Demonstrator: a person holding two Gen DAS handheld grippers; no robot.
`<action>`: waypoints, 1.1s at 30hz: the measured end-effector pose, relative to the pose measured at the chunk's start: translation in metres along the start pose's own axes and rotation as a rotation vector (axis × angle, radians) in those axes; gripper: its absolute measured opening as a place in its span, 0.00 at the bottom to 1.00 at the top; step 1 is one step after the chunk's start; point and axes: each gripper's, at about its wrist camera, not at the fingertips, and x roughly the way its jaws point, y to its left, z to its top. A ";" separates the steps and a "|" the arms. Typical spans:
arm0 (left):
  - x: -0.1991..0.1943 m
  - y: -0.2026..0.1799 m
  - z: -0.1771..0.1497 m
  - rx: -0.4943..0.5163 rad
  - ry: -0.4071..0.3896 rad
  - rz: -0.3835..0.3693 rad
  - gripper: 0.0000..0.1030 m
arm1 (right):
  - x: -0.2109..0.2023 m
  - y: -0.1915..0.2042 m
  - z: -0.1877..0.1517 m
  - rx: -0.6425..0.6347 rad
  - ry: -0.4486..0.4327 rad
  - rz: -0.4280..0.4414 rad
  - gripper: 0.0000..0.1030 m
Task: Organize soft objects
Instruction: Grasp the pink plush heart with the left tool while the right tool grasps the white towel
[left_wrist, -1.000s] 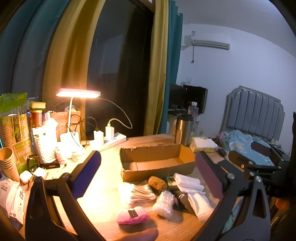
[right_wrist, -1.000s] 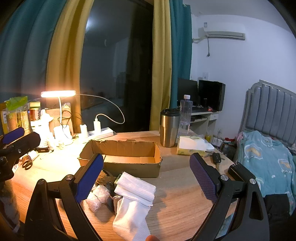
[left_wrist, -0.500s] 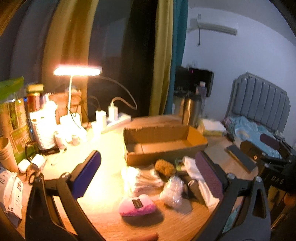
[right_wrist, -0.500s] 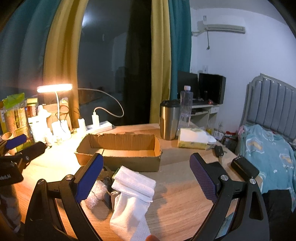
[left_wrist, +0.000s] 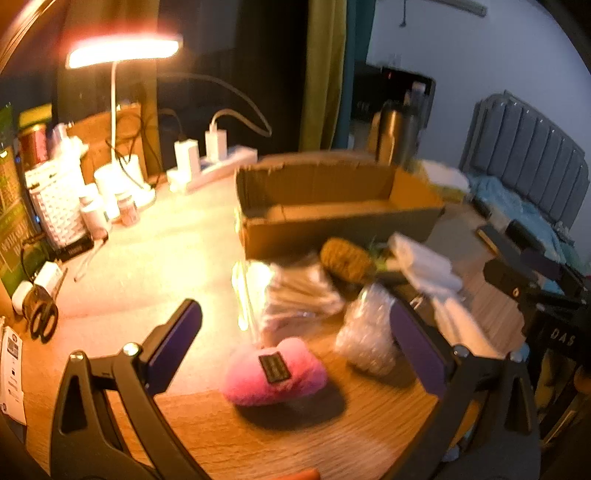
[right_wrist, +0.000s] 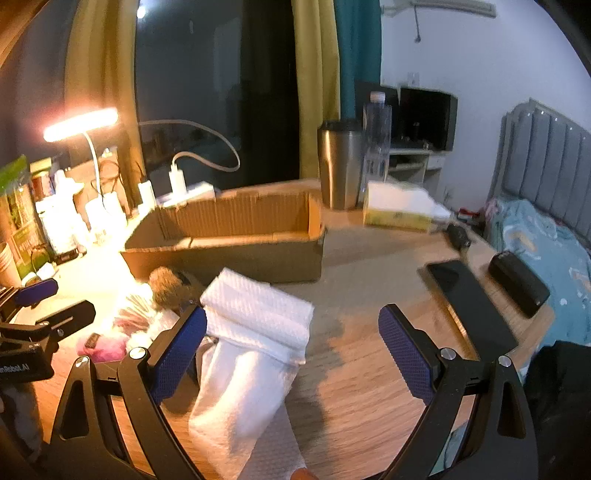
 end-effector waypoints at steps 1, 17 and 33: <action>0.004 0.002 -0.001 -0.003 0.015 0.007 1.00 | 0.006 0.000 -0.002 0.003 0.017 0.005 0.93; 0.041 0.010 -0.023 -0.003 0.193 0.039 0.84 | 0.072 0.008 0.008 0.018 0.145 0.109 0.93; 0.036 0.013 -0.024 -0.019 0.165 -0.020 0.61 | 0.081 0.017 0.005 0.038 0.209 0.187 0.31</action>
